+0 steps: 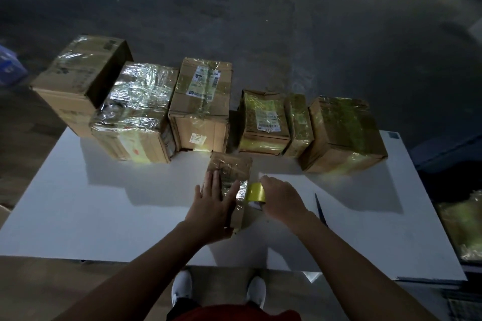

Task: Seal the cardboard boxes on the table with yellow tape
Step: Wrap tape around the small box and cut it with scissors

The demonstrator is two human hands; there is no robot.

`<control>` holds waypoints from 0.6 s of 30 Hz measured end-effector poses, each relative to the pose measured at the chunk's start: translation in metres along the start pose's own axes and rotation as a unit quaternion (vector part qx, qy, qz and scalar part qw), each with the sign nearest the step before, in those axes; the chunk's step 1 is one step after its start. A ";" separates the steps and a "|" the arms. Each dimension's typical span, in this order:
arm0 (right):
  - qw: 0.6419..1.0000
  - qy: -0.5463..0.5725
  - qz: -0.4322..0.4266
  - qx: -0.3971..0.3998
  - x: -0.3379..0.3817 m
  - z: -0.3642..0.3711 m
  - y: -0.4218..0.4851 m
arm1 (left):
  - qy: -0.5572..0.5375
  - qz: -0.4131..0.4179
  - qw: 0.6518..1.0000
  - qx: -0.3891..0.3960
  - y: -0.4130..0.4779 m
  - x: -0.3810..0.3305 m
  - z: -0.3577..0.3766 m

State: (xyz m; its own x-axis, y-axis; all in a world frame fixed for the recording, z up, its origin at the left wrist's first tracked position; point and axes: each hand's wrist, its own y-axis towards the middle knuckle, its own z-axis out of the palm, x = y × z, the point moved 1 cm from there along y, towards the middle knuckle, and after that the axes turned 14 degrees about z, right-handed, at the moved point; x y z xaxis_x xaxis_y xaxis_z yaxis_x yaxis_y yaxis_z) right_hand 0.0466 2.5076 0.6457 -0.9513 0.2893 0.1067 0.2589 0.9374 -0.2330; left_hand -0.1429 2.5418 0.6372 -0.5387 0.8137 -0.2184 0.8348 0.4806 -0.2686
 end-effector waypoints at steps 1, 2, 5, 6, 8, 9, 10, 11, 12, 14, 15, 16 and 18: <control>1.000 -0.003 0.004 -0.010 -0.002 0.001 -0.001 | 0.005 0.001 1.000 -0.005 -0.001 0.001 0.003; 1.000 -0.014 0.006 -0.014 -0.003 0.003 -0.001 | 0.014 0.004 1.000 -0.009 -0.002 0.002 0.004; 0.999 -0.048 0.020 -0.004 0.005 0.013 0.000 | 0.004 0.014 1.000 -0.024 -0.004 0.003 0.007; 0.998 -0.055 0.027 -0.006 0.010 0.015 0.001 | 0.000 0.018 0.999 -0.033 -0.003 0.006 0.009; 0.997 -0.068 0.044 0.000 0.020 0.017 0.003 | 0.003 0.018 0.999 -0.045 -0.001 0.009 0.011; 0.996 -0.066 0.057 0.008 0.022 0.020 0.004 | 0.003 0.017 0.999 -0.046 -0.002 0.010 0.012; 0.996 -0.053 0.066 0.020 0.022 0.020 0.004 | 0.004 0.023 0.999 -0.044 -0.003 0.012 0.012; 0.996 -0.031 0.073 0.036 0.020 0.019 0.003 | 0.009 0.037 0.998 -0.048 -0.003 0.013 0.014; 0.995 0.004 0.079 0.053 0.016 0.017 0.000 | 0.008 0.053 0.998 -0.046 -0.003 0.014 0.015; 0.988 0.080 0.088 0.094 0.003 0.012 -0.006 | 0.027 0.090 0.994 -0.058 0.000 0.021 0.014; 0.984 0.105 0.090 0.115 -0.004 0.011 -0.009 | 0.043 0.116 0.990 -0.064 0.003 0.025 0.012; 0.980 0.119 0.093 0.132 -0.010 0.010 -0.012 | 0.051 0.143 0.987 -0.059 0.008 0.028 0.010; 0.975 0.133 0.108 0.139 -0.020 0.009 -0.017 | 0.064 0.190 0.979 -0.038 0.020 0.033 0.005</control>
State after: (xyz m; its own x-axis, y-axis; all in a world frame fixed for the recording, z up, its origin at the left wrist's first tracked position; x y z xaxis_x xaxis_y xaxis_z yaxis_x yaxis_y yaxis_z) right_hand 0.0591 2.4842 0.6386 -0.7932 0.5485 0.2643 0.3576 0.7710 -0.5270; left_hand -0.1444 2.5770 0.6194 -0.1735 0.9704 -0.1679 0.9808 0.1548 -0.1188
